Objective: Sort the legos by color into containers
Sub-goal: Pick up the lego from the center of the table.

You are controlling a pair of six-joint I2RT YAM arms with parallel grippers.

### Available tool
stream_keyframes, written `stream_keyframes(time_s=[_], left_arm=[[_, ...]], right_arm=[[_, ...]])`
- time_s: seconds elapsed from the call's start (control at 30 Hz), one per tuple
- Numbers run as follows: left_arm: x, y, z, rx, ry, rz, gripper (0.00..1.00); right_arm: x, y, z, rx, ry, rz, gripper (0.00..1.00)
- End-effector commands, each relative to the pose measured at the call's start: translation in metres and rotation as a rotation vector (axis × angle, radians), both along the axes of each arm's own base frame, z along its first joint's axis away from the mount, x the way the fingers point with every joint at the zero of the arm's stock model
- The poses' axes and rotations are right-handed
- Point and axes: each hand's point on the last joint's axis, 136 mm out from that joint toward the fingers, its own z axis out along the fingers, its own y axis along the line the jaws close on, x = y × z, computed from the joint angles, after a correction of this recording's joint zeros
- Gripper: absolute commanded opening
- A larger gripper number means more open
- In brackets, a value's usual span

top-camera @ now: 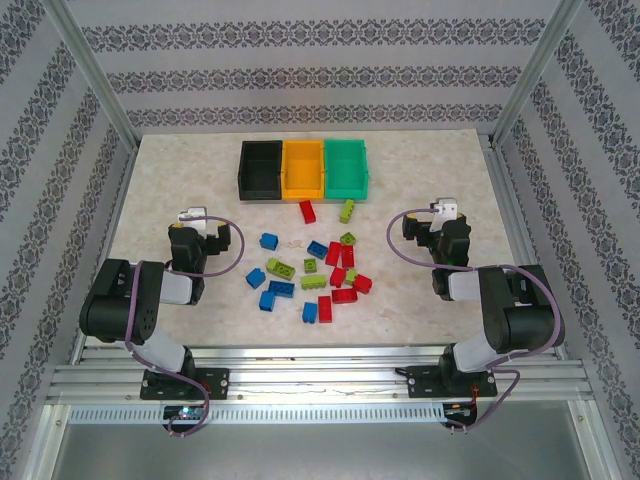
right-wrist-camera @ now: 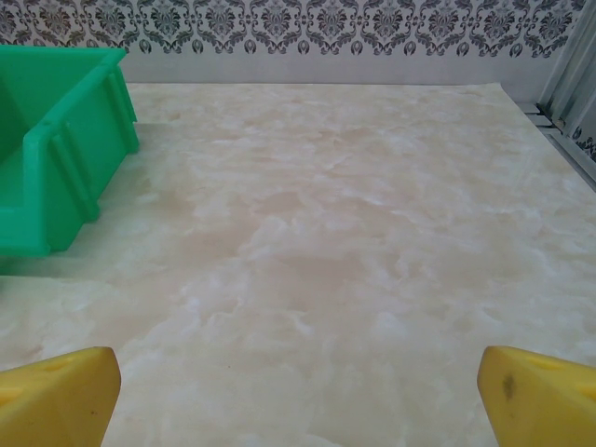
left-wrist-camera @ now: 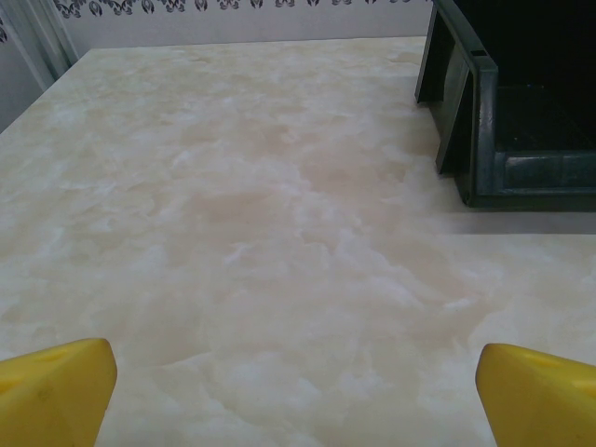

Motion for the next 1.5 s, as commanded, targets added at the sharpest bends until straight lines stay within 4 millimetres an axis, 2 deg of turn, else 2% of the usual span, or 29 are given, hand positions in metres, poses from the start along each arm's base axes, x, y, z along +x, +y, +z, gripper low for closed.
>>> stream_keyframes(time_s=[0.0, 0.23, 0.33, 0.7, 0.77, 0.83, 1.0, 1.1, 1.2, 1.23, 1.27, 1.33, 1.47], left_arm=[[0.004, -0.001, 0.005, -0.017, -0.013, -0.006, 0.99], [0.004, -0.001, 0.005, -0.018, -0.014, -0.007, 1.0], [0.007, -0.014, 0.005, -0.02, 0.003, -0.087, 0.99], [0.005, -0.014, 0.007, -0.016, -0.008, -0.09, 1.0], [0.004, -0.014, 0.012, -0.008, -0.018, -0.079, 1.0], [0.002, -0.014, 0.02, -0.002, -0.025, -0.073, 1.0], [-0.005, -0.007, 0.045, -0.025, -0.005, -0.024, 0.99], [-0.016, -0.002, 0.063, -0.104, 0.01, 0.032, 0.99], [-0.029, 0.001, 0.077, -0.222, 0.019, 0.088, 0.99], [-0.031, -0.006, 0.079, -0.265, 0.017, 0.053, 0.99], [-0.032, -0.014, 0.082, -0.309, 0.02, 0.012, 0.99], [-0.033, -0.032, 0.084, -0.395, 0.069, -0.059, 0.99], [-0.032, -0.07, 0.078, -0.563, 0.241, -0.191, 1.0]], right_arm=[[0.0, -0.001, 0.001, 0.0, -0.012, 0.006, 0.98], [0.001, -0.001, 0.001, 0.001, -0.012, 0.006, 0.99], [0.001, -0.001, 0.001, 0.001, -0.013, 0.006, 0.98], [-0.003, 0.0, 0.005, -0.013, -0.032, -0.001, 0.98], [-0.004, 0.0, 0.017, -0.022, -0.061, -0.012, 0.98], [-0.015, 0.0, 0.02, -0.03, -0.064, -0.016, 0.98], [-0.032, -0.003, 0.051, -0.028, -0.129, -0.045, 0.98], [-0.044, -0.012, 0.075, 0.1, -0.176, -0.115, 0.98], [-0.051, -0.013, 0.083, 0.258, -0.144, -0.142, 0.98], [-0.053, -0.01, 0.078, 0.295, -0.1, -0.137, 0.98], [-0.049, -0.004, 0.09, 0.322, -0.091, -0.102, 0.98], [-0.044, 0.011, 0.088, 0.366, -0.016, -0.041, 0.98], [-0.033, 0.041, 0.068, 0.501, 0.141, 0.054, 0.98]])
